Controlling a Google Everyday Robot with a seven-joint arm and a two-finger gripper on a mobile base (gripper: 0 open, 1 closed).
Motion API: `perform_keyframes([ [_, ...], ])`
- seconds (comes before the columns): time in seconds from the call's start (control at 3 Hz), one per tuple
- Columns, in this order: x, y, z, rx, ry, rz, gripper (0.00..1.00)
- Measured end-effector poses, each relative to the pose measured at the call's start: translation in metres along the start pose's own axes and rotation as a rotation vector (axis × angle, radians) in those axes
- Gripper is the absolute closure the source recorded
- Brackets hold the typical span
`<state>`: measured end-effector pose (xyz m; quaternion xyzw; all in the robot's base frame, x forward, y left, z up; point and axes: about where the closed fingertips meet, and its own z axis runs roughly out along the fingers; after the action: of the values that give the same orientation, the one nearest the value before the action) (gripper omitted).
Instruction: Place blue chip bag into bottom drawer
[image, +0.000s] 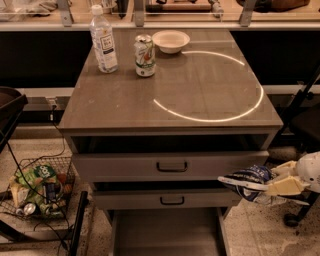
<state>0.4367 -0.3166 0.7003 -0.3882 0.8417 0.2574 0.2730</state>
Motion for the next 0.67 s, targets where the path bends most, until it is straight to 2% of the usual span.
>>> perform_keyframes([
  [0.33, 0.045, 0.001, 0.033, -0.069, 0.020, 0.017, 1.00],
  [0.67, 0.107, 0.014, 0.052, -0.099, 0.027, 0.025, 1.00],
])
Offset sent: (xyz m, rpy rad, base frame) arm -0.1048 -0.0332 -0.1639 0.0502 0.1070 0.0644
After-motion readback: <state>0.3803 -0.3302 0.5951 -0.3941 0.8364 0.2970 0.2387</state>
